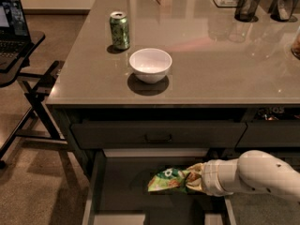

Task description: Place green rice chip bag into middle drawer

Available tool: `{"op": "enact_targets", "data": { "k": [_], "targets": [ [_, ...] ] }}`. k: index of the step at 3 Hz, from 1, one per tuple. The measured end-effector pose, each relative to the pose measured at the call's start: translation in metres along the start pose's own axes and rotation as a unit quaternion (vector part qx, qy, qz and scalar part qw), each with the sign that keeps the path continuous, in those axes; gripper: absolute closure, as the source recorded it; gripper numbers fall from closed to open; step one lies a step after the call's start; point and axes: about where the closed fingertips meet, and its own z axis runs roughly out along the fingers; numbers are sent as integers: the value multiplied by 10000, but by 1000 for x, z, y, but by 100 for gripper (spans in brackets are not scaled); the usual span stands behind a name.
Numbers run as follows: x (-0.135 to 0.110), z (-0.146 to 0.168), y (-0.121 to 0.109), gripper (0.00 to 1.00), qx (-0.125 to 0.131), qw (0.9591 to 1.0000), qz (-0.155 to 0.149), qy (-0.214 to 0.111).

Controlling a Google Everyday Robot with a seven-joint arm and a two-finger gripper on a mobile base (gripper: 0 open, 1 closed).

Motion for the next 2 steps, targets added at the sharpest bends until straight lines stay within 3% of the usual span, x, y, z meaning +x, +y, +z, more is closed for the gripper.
{"op": "enact_targets", "data": {
  "k": [2],
  "targets": [
    [39,77,-9,100,-369,9984,-293,-322]
  ]
}}
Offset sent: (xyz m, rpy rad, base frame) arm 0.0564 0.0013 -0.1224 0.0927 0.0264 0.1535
